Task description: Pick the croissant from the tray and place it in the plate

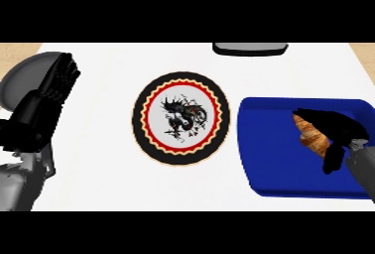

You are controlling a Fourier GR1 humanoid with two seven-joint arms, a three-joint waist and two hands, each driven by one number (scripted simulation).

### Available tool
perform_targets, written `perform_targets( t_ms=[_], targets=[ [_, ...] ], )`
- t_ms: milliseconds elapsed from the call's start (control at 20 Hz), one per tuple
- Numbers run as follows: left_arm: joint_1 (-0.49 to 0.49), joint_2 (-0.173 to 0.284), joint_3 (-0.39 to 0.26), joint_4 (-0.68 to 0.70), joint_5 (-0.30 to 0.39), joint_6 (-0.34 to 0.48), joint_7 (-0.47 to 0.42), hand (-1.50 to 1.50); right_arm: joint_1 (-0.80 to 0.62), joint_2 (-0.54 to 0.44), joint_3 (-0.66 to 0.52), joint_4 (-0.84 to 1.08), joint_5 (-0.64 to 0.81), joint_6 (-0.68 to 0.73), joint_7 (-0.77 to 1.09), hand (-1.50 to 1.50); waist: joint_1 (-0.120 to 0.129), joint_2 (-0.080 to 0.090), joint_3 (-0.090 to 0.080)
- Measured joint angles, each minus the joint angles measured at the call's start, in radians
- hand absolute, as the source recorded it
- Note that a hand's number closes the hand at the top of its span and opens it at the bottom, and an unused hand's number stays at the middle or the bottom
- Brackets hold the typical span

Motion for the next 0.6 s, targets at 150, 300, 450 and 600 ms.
perform_targets(
  t_ms=[150, 300, 450, 600],
  targets=[
    [0.001, -0.018, 0.005, 0.018, -0.020, -0.006, -0.019, 0.00, -0.025, 0.028, -0.004, 0.079, 0.061, -0.036, -0.016, 1.50, 0.001, 0.001, 0.000],
    [0.002, -0.019, 0.014, 0.014, -0.017, -0.018, -0.016, 0.00, -0.025, 0.055, -0.028, 0.099, 0.071, -0.122, -0.070, 1.50, -0.001, -0.002, -0.005],
    [-0.016, -0.019, 0.026, 0.015, -0.013, -0.021, 0.004, 0.00, -0.015, 0.073, -0.051, 0.094, 0.088, -0.210, -0.079, 1.50, -0.005, -0.004, -0.007],
    [0.013, -0.015, 0.038, 0.014, -0.019, -0.015, -0.003, 0.00, 0.055, 0.083, -0.115, 0.046, 0.069, -0.254, 0.054, 1.50, -0.033, -0.017, -0.013]
  ],
)
